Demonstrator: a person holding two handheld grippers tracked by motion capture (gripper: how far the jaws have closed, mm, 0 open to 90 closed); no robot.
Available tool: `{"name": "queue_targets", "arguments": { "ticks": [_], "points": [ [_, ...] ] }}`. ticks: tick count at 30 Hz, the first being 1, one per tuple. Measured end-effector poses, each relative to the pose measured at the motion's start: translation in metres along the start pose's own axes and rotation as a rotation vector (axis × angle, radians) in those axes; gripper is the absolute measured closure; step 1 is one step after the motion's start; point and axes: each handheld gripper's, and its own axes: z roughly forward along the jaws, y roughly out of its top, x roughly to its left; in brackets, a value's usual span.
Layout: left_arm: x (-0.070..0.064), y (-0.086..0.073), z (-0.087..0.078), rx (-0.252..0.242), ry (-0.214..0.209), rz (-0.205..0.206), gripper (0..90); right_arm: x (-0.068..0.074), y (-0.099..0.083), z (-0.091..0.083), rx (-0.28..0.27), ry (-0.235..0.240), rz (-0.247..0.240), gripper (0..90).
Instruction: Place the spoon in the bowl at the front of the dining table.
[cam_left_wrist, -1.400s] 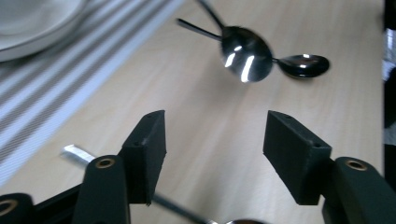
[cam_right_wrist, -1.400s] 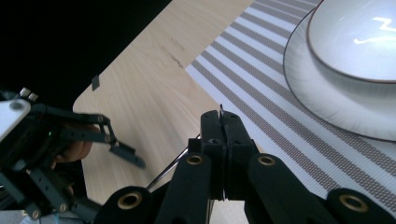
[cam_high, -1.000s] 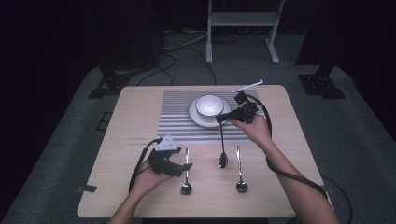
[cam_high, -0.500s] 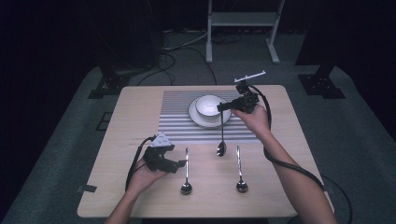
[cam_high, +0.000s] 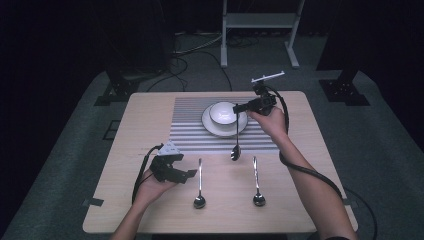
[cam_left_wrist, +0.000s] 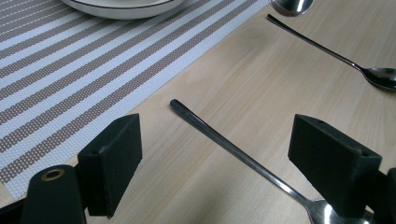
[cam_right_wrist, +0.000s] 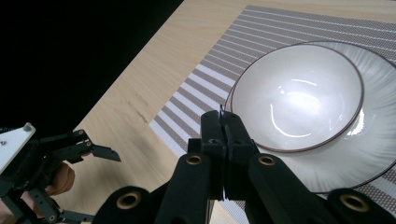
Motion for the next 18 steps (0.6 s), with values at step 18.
{"name": "queue_targets", "arguments": {
  "ticks": [18],
  "points": [
    [0.001, 0.0, 0.0, 0.011, 0.005, 0.003, 16.5, -0.012, 0.026, -0.004, -0.038, -0.064, 0.035, 88.5]
  ]
}}
